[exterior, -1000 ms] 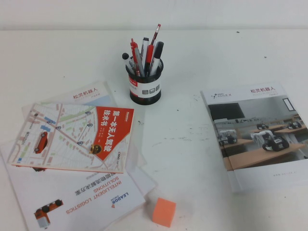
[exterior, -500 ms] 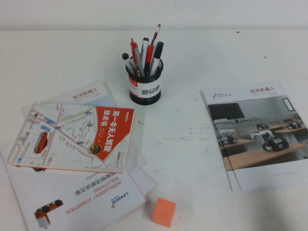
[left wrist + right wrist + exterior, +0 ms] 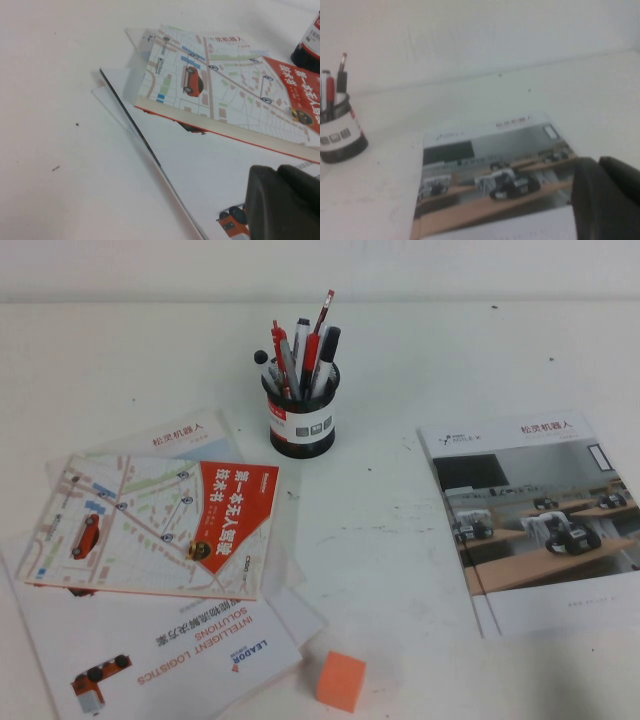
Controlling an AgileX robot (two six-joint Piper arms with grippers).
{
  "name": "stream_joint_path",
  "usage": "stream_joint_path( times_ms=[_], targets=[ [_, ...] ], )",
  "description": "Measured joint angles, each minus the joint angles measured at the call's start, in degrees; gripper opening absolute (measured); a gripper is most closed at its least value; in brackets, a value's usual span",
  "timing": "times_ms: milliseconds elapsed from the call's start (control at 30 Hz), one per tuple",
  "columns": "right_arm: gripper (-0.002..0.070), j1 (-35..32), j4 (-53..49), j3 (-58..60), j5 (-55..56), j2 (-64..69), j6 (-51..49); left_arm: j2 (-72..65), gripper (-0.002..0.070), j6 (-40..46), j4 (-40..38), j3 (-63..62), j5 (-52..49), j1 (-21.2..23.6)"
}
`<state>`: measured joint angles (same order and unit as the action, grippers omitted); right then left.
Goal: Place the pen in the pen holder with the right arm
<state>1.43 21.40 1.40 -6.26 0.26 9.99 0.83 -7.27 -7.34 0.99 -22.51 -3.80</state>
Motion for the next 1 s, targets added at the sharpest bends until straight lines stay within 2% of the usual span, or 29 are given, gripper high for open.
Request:
stream_joint_path(
  times_ms=[67, 233, 500, 1000],
  targets=[
    [-0.0019, 0.00, -6.37, 0.00, -4.30, -0.63, -6.84, 0.00, -0.0003, 0.00, 0.00, 0.00, 0.00, 0.00],
    [-0.0019, 0.00, -14.42, 0.10, -12.09, -0.68, -13.21, 0.00, -0.0003, 0.00, 0.00, 0.00, 0.00, 0.00],
    [-0.0019, 0.00, -14.48, 0.10, -15.80, -0.68, -14.73, 0.00, -0.0003, 0.00, 0.00, 0.00, 0.00, 0.00],
    [-0.0020, 0.00, -12.07, 0.10, -16.40, -0.77, -14.73, 0.00, -0.0002, 0.00, 0.10, 0.00, 0.00, 0.00]
  ],
)
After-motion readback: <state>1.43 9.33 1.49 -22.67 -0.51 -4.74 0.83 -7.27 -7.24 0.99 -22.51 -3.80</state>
